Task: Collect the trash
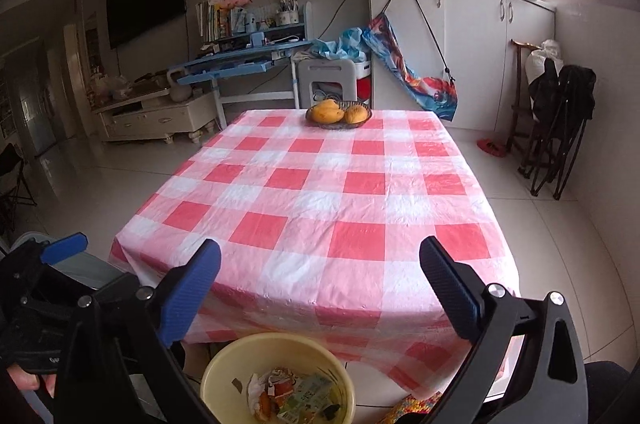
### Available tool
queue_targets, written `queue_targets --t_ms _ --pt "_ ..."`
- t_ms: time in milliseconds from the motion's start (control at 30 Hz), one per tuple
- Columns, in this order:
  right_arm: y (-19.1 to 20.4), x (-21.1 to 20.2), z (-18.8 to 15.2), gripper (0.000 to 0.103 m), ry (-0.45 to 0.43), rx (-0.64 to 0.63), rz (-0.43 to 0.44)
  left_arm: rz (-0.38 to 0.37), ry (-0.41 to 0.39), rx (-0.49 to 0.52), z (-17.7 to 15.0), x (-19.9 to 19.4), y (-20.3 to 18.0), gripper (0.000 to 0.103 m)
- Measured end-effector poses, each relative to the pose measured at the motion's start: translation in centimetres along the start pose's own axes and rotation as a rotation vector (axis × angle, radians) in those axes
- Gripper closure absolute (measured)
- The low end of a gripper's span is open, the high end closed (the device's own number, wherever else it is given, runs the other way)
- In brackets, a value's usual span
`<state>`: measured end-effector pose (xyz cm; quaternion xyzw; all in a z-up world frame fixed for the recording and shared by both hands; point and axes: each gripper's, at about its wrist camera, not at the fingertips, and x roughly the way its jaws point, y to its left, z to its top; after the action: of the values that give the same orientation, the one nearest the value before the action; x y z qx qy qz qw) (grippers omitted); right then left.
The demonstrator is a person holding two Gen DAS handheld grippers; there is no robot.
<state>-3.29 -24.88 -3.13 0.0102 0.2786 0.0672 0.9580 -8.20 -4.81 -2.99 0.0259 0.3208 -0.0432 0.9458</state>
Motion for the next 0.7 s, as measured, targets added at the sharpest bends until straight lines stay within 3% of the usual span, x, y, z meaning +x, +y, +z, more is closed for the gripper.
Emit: queue_targets --t_ms 167,333,467,567,700 --pt "0.2 0.7 0.0 0.008 0.013 -0.019 -0.014 0.030 -0.069 -0.049 1.2 -1.5 1.2 0.007" --pt "0.4 0.7 0.0 0.008 0.000 -0.023 -0.018 0.015 -0.170 -0.057 2.1 -3.8 1.5 0.007" --pt "0.6 0.8 0.1 0.008 -0.007 -0.032 -0.023 0.022 -0.182 -0.052 2.7 -5.1 1.8 0.007" --pt "0.5 0.8 0.2 0.008 -0.009 -0.036 -0.028 -0.015 -0.183 -0.099 3.2 -5.7 2.5 0.007" --pt "0.3 0.9 0.3 0.008 -0.009 -0.033 -0.034 0.028 -0.207 -0.099 3.1 -6.0 2.9 0.007"
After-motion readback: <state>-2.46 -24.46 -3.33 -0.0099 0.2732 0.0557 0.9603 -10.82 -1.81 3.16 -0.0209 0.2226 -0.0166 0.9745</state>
